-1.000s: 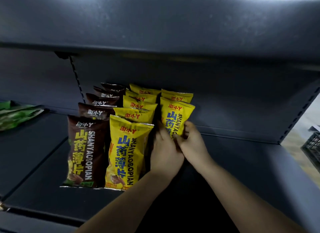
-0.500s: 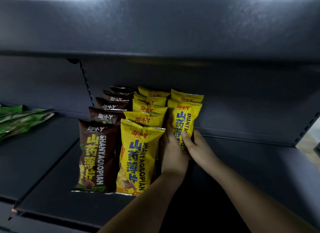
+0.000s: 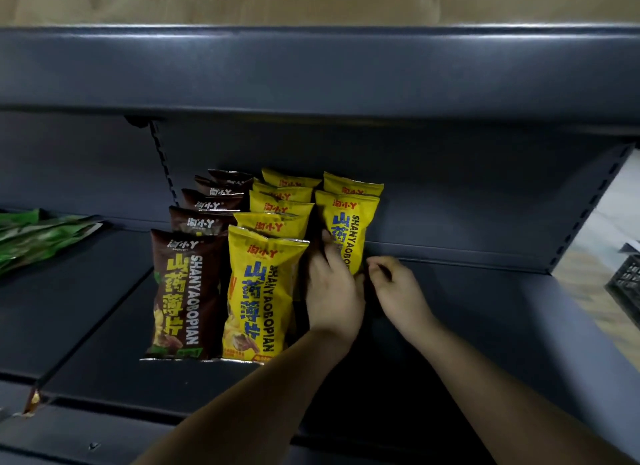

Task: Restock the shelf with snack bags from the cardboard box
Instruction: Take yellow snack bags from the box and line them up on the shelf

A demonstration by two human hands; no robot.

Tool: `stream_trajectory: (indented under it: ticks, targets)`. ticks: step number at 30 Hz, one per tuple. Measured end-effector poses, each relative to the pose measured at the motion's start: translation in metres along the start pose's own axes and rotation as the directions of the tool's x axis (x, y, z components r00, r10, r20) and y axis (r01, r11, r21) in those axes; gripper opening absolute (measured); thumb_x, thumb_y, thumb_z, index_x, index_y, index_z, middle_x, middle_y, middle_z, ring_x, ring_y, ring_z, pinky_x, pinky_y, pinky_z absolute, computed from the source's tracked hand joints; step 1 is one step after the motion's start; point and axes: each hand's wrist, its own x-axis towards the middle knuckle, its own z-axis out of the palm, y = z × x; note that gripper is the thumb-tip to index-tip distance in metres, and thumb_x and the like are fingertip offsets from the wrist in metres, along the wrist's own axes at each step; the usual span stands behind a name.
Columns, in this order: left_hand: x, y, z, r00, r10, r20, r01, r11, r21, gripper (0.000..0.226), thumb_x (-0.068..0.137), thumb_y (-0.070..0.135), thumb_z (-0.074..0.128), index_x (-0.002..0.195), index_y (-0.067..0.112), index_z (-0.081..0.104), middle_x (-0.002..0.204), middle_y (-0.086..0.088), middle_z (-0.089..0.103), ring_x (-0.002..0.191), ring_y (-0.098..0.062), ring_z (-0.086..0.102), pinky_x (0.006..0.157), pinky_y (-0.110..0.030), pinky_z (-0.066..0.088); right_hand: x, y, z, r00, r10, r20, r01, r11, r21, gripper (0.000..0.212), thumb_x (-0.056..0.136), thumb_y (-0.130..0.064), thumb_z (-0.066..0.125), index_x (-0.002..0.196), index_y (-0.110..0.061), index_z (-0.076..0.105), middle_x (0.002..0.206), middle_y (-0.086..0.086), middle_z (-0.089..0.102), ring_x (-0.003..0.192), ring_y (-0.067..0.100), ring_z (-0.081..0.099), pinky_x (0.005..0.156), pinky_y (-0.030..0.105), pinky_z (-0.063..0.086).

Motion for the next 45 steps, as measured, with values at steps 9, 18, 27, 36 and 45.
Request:
stream_trajectory:
  ticks: [9, 18, 27, 36, 45]
  targets:
    - [-0.054, 0.039, -0.026, 0.976, 0.201, 0.083, -0.201, 0.979, -0.019, 0.058, 0.067, 0.013, 0.03, 0.119, -0.001, 0.052, 0.121, -0.026, 0.051, 0.111, -0.044, 0.052, 0.094, -0.045, 0.045, -0.06, -0.005, -0.066, 0.997, -0.077, -0.027, 0.077, 0.997, 0.03, 0.026, 0.091, 0.001, 0.047, 0.1, -0.006, 0.071, 0.104, 0.007, 0.071, 0.099, 0.018, 0.063, 0.089, 0.024, 0.044]
    - [-0.14, 0.084, -0.049, 0.93, 0.365, 0.048, -0.361, 0.93, -0.064, 0.043, 0.07, 0.01, 0.032, 0.103, 0.003, 0.06, 0.1, -0.017, 0.058, 0.092, -0.037, 0.051, 0.081, -0.04, 0.04, -0.149, 0.008, -0.145, 0.982, -0.132, 0.136, 0.115, 0.985, 0.132, 0.028, 0.094, 0.001, 0.042, 0.096, -0.018, 0.063, 0.085, -0.011, 0.063, 0.08, 0.0, 0.059, 0.076, 0.017, 0.048]
    - [-0.284, 0.092, -0.037, 0.869, 0.46, 0.185, -0.403, 0.873, -0.276, 0.028, 0.074, -0.004, 0.049, 0.095, 0.01, 0.062, 0.092, -0.006, 0.062, 0.084, -0.02, 0.056, 0.059, -0.029, 0.049, -0.269, 0.082, -0.197, 0.948, 0.011, 0.318, -0.001, 1.0, -0.029, 0.025, 0.093, -0.006, 0.048, 0.085, -0.026, 0.061, 0.077, -0.015, 0.062, 0.073, 0.003, 0.059, 0.066, 0.018, 0.047]
    - [-0.382, 0.026, 0.017, 0.432, 0.061, 0.9, -0.33, 0.939, 0.095, 0.042, 0.088, 0.017, 0.046, 0.129, 0.022, 0.042, 0.131, 0.001, 0.041, 0.125, -0.021, 0.034, 0.102, -0.033, 0.034, -0.356, 0.186, -0.166, 0.706, 0.396, 0.588, -0.001, 0.83, -0.558, 0.018, 0.093, -0.022, 0.044, 0.108, -0.017, 0.053, 0.109, 0.004, 0.057, 0.1, 0.028, 0.058, 0.074, 0.04, 0.051]
    - [-0.378, 0.002, 0.071, 0.372, -0.021, 0.928, -0.339, 0.928, 0.157, 0.059, 0.089, 0.012, 0.052, 0.142, 0.021, 0.029, 0.152, -0.002, 0.019, 0.141, -0.024, 0.017, 0.11, -0.039, 0.03, -0.352, 0.267, -0.117, 0.559, 0.725, 0.403, -0.258, 0.614, -0.746, 0.038, 0.094, -0.016, 0.048, 0.129, -0.003, 0.04, 0.132, 0.017, 0.04, 0.124, 0.035, 0.04, 0.096, 0.041, 0.042]
